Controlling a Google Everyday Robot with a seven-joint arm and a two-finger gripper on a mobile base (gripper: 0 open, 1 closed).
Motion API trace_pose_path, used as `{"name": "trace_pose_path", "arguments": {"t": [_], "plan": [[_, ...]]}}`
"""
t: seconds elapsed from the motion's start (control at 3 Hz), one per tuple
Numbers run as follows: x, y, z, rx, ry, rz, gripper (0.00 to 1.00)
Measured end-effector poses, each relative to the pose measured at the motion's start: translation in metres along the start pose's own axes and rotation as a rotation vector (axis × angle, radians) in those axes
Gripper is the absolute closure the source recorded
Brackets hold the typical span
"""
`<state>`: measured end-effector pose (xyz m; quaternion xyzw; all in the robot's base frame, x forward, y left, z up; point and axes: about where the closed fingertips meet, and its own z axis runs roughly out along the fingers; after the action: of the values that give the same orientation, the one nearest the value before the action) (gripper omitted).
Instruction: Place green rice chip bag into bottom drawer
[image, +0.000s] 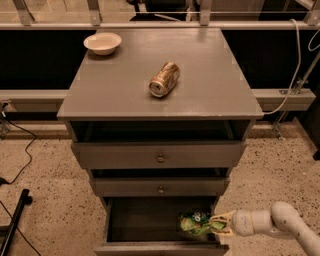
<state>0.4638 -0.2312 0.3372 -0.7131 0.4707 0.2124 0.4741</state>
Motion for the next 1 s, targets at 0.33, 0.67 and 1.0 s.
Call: {"name": "trace_pose_path", "arguments": {"t": [0.33,0.67,1.0], "plan": [[0.019,0.003,0.010,0.001,-0.016,-0.005,1.00],[0.042,0.008,0.023,0.007,-0.042,-0.005,1.00],[0.053,0.012,0.039,0.012,-0.068,0.001,1.00]]}}
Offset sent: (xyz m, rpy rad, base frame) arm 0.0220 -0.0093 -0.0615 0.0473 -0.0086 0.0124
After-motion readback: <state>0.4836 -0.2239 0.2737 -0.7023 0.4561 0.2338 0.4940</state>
